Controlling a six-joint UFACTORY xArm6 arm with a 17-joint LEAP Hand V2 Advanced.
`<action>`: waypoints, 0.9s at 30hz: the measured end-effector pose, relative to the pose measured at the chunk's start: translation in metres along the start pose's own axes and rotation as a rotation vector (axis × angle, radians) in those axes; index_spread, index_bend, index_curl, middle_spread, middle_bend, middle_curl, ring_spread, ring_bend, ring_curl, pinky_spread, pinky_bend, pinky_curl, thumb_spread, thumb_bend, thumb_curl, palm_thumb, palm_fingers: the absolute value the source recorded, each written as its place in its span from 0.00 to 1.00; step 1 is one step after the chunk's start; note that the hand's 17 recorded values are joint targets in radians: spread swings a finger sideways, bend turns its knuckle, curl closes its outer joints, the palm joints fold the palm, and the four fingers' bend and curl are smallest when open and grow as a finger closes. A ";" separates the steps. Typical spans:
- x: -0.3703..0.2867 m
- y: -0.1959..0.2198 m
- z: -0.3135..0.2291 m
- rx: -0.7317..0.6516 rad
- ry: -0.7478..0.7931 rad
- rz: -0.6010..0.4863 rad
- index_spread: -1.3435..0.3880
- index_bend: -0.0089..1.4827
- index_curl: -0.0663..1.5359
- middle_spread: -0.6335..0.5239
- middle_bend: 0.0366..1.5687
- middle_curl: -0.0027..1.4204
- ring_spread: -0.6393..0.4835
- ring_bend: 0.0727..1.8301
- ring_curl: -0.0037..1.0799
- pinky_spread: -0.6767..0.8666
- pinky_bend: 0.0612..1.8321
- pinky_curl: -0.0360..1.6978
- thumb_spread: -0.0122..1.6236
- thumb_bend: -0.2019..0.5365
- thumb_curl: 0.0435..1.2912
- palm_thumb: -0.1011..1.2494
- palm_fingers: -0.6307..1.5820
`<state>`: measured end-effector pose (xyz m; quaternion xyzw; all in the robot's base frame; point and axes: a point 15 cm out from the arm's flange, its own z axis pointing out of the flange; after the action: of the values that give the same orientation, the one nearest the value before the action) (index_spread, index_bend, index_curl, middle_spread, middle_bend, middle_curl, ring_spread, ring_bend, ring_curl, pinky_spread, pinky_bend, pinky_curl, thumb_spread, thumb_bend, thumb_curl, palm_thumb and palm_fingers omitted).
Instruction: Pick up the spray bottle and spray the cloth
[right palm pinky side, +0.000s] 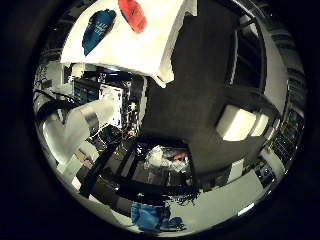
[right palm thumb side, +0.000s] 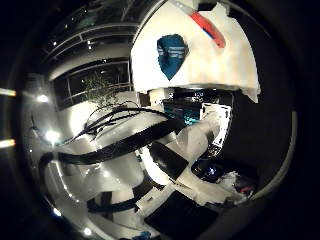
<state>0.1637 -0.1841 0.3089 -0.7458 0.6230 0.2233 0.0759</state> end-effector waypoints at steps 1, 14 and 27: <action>0.000 0.000 0.000 0.001 -0.001 0.003 0.67 0.12 0.23 0.62 0.16 0.26 0.74 0.21 0.22 0.71 0.22 0.16 0.65 0.24 0.19 0.37 0.42; -0.013 -0.033 -0.007 0.229 -0.113 0.024 0.67 0.12 0.22 0.61 0.17 0.26 0.74 0.24 0.23 0.71 0.23 0.16 0.66 0.24 0.20 0.40 0.42; -0.005 -0.057 0.014 0.335 -0.169 0.099 0.67 0.12 0.23 0.61 0.17 0.26 0.74 0.24 0.22 0.71 0.24 0.15 0.66 0.25 0.20 0.42 0.43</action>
<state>0.2148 -0.1619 0.2891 -0.6699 0.6787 0.1818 0.2399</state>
